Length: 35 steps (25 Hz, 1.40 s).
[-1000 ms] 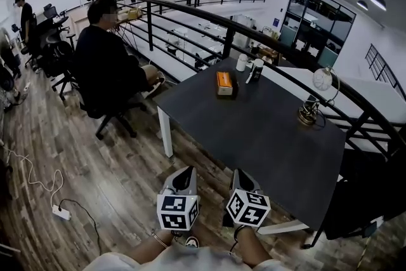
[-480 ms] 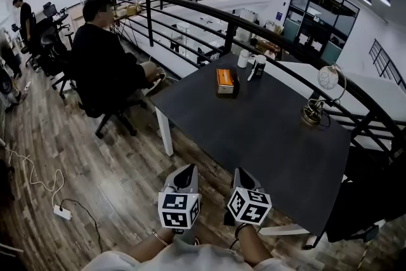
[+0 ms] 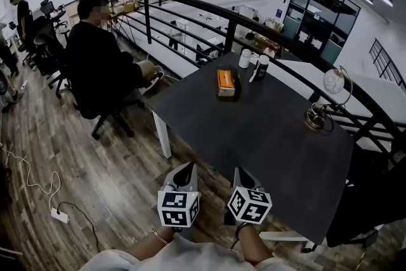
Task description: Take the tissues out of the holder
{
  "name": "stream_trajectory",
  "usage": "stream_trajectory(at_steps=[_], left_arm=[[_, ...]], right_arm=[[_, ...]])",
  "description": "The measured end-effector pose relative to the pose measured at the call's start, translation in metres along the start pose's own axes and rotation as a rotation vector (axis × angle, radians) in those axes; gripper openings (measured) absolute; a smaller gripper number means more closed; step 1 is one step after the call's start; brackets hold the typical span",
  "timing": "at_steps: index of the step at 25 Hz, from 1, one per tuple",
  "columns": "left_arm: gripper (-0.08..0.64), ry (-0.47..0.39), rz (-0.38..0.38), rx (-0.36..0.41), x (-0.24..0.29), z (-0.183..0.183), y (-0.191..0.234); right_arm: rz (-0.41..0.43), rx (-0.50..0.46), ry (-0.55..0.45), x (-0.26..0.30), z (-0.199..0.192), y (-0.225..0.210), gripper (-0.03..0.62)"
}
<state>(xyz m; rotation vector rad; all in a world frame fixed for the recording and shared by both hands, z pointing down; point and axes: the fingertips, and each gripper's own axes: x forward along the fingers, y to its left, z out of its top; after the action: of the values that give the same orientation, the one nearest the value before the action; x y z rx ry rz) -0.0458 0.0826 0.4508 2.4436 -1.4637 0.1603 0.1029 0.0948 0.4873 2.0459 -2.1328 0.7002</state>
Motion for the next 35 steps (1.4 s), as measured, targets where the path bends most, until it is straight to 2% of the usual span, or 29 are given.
stream_trajectory(at_steps=[8, 18, 35], left_arm=[[0.008, -0.024, -0.003, 0.017, 0.073, 0.040, 0.032], [0.008, 0.014, -0.031, 0.036, 0.162, 0.072, 0.065], [0.008, 0.051, -0.071, 0.025, 0.276, 0.102, 0.125]], right_arm=[[0.005, -0.002, -0.015, 0.074, 0.043, 0.001, 0.008], [-0.026, 0.040, -0.009, 0.159, 0.084, -0.008, 0.007], [-0.059, 0.047, 0.007, 0.275, 0.128, 0.001, 0.008]])
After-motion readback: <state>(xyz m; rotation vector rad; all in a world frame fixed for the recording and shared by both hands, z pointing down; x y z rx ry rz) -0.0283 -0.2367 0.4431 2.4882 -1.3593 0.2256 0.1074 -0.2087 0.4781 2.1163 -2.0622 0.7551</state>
